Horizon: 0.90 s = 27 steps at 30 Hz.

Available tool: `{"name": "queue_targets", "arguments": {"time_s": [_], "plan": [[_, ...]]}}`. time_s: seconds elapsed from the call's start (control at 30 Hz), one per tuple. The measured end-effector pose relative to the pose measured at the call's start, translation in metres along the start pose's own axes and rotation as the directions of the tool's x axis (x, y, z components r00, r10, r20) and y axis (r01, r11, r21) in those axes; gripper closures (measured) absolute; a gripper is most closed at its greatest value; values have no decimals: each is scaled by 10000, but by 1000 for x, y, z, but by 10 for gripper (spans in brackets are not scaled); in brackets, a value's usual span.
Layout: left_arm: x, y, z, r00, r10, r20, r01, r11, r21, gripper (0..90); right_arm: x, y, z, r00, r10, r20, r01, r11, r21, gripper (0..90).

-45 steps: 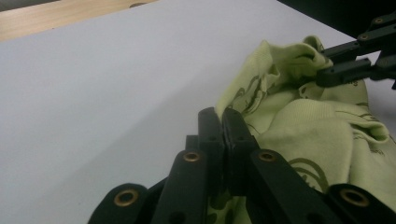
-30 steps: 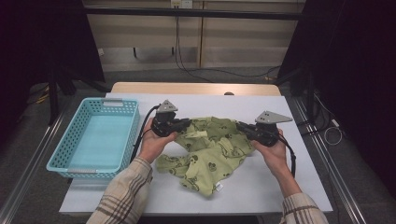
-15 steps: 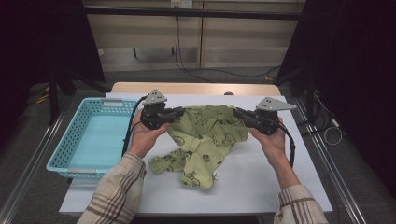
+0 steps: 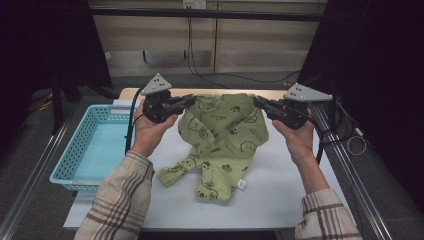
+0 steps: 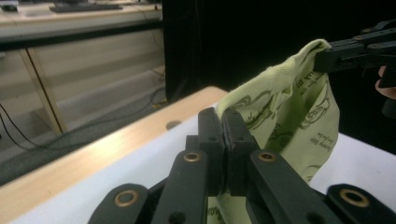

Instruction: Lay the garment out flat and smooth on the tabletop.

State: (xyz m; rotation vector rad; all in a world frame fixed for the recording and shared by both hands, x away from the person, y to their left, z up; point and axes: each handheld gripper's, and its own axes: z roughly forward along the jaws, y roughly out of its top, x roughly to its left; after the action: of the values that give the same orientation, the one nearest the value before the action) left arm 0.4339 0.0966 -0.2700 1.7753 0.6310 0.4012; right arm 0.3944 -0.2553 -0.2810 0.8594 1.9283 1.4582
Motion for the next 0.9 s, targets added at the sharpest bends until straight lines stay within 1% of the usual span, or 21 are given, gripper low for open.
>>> {"name": "queue_targets", "arguments": {"time_s": [0.07, 0.1, 0.13, 0.2, 0.3, 0.37, 0.4, 0.53, 0.57, 0.6, 0.63, 0.7, 0.73, 0.77, 0.9], "plan": [[2, 3, -1, 10000, -17, 49, 18, 9999, -151, 881, -1, 9, -1, 10000, -28, -36, 28, 9998, -178, 880], [4, 2, -1, 9999, -59, -83, 59, 10000, -24, 881, -2, 9, 1, 10000, -10, 7, 11, 9998, -176, 880], [7, -1, 3, 9999, -135, -80, 135, 9999, -12, 881, -3, 8, 3, 10000, 12, 26, -11, 10000, -83, 880], [12, -9, 10, 9995, -233, -219, 238, 9995, 228, 881, -5, 3, 11, 10000, 54, 73, -54, 9999, 110, 880], [21, -20, 21, 9984, -455, -340, 476, 9969, 626, 881, -10, -6, 23, 9998, 175, 104, -179, 9993, 319, 880], [27, -25, 26, 9972, -654, -359, 678, 9952, 710, 881, -14, -12, 32, 9993, 353, 123, -359, 9983, 465, 881], [29, -27, 28, 9969, -698, -363, 722, 9951, 677, 881, -16, -14, 36, 9991, 404, 143, -411, 9979, 504, 881], [37, -33, 36, 9955, -743, -597, 795, 9928, 898, 880, -21, -20, 50, 9984, 546, 147, -554, 9963, 662, 880], [39, -34, 37, 9948, -771, -667, 833, 9919, 961, 879, -22, -22, 53, 9980, 619, 160, -629, 9955, 707, 880], [40, -36, 40, 9937, -882, -693, 944, 9913, 913, 878, -24, -24, 57, 9981, 586, 196, -599, 9955, 728, 880], [43, -37, 42, 9933, -871, -762, 946, 9904, 1005, 877, -26, -26, 60, 9980, 597, 193, -609, 9956, 717, 880], [46, -41, 47, 9907, -1021, -902, 1112, 9885, 1027, 876, -28, -29, 67, 9983, 555, 202, -570, 9950, 820, 880], [49, -42, 49, 9895, -1042, -998, 1152, 9871, 1115, 876, -29, -30, 71, 9981, 554, 271, -578, 9937, 959, 879], [51, -44, 52, 9880, -1142, -1035, 1255, 9860, 1100, 875, -31, -31, 74, 9982, 527, 272, -553, 9931, 1036, 879], [60, -47, 60, 9833, -1302, -1268, 1458, 9817, 1223, 862, -37, -31, 89, 9981, 398, 471, -456, 9904, 1302, 878]]}}
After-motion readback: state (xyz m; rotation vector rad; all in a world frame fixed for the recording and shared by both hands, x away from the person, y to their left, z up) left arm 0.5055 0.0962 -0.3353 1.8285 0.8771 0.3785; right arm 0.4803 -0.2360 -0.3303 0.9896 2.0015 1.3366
